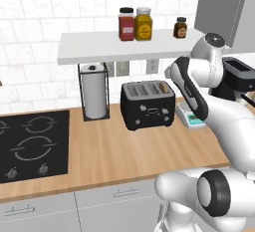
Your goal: Start the toaster. Once the lever pops up, take the bread to the plate on the dining counter.
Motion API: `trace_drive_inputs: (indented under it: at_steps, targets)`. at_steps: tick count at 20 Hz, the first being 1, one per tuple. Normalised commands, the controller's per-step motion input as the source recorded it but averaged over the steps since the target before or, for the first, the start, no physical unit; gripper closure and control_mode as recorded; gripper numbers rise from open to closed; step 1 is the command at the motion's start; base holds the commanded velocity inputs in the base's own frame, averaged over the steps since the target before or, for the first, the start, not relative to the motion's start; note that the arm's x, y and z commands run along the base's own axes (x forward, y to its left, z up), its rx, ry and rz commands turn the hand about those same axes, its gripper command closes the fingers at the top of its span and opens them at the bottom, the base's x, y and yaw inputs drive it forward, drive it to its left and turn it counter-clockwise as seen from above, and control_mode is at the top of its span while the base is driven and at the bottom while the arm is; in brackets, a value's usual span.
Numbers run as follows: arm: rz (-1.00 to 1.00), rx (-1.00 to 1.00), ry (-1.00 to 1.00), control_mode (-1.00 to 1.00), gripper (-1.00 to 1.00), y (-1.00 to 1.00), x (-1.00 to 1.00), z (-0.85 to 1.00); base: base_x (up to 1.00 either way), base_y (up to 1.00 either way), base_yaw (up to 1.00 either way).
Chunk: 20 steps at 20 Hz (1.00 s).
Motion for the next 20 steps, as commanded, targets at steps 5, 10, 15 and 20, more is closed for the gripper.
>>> trace_drive_inputs:
  at_steps: [5, 10, 15, 20]
  targets:
    - [0.0, 0.0, 0.0, -1.0, -1.0, 0.0, 0.0, 0.0, 0.0, 0.0, 0.0]
    - [0.0, 0.0, 0.0, -1.0, -1.0, 0.0, 0.0, 0.0, 0.0, 0.0, 0.0]
    - [0.0, 0.0, 0.0, -1.0, -1.0, 0.0, 0.0, 0.0, 0.0, 0.0, 0.0]
    - [0.0, 0.0, 0.0, -1.0, -1.0, 0.0, 0.0, 0.0, 0.0, 0.0, 0.0]
